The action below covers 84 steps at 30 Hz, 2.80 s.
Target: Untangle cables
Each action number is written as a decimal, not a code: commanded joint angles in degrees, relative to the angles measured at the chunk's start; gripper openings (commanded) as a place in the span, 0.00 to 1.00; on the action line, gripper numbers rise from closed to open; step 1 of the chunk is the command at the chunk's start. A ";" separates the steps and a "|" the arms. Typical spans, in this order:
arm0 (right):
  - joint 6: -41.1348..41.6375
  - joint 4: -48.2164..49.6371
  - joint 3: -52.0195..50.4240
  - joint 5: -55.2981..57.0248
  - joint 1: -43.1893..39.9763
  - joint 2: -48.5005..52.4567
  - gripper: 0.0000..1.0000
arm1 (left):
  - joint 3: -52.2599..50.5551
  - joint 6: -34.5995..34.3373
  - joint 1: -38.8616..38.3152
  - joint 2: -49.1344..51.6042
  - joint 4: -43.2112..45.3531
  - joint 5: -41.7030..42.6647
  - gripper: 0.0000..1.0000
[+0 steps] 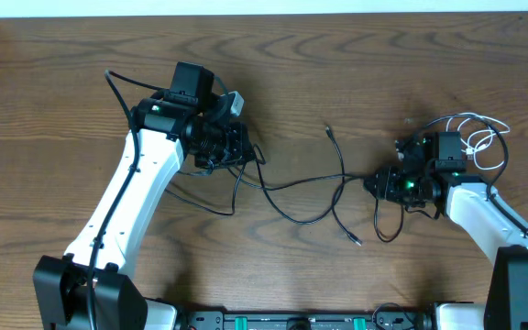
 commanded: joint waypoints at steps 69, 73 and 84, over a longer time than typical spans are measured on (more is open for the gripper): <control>38.23 6.10 1.57 30.25 23.08 3.19 0.32 | -5.60 4.04 -0.09 0.33 14.21 -14.93 0.08; 40.65 8.33 1.57 30.23 23.17 6.75 0.31 | -5.60 4.57 -0.09 0.33 14.21 -14.91 0.08; 34.12 14.03 1.64 33.48 22.77 5.57 0.01 | -5.81 4.94 -0.09 0.35 14.19 -14.91 0.08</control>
